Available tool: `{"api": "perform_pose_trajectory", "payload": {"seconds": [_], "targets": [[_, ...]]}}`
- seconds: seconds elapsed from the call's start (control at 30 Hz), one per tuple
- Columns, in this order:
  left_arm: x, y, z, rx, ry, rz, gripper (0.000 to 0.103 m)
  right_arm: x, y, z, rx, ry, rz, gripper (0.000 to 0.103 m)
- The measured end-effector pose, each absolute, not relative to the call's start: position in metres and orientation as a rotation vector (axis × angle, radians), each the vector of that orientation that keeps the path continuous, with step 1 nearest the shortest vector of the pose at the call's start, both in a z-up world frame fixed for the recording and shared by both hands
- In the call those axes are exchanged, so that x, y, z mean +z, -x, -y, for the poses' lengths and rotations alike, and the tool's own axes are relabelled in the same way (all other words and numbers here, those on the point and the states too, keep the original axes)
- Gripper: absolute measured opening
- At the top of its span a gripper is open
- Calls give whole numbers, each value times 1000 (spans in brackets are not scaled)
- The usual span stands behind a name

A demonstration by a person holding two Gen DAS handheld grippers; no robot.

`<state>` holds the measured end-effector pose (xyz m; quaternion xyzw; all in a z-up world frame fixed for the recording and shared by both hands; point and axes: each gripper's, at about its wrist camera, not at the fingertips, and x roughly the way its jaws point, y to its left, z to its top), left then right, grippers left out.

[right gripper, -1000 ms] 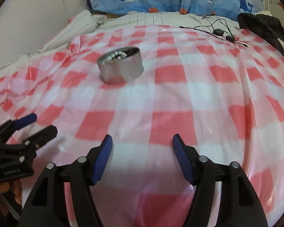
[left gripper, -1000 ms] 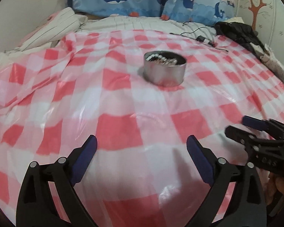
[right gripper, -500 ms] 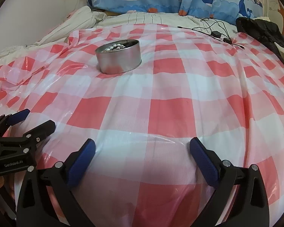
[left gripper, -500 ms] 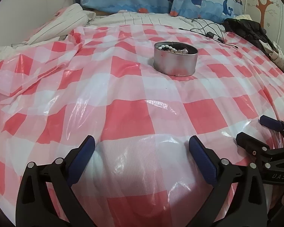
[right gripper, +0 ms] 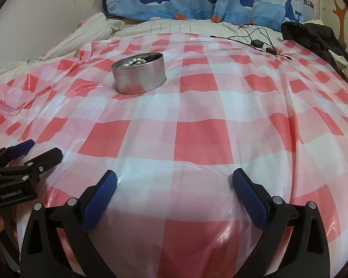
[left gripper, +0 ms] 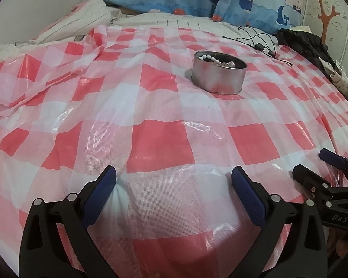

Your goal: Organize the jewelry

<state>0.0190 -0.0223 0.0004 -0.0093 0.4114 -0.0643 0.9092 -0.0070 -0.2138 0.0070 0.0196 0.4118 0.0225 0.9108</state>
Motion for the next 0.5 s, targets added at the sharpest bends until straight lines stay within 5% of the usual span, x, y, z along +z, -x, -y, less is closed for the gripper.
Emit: {"api": "perform_pose_trajectory", "payload": {"seconds": [0.5], "targets": [[-3,-20,28,-125,1,-871,96,6,5,212,17,-27,-851,96]]}}
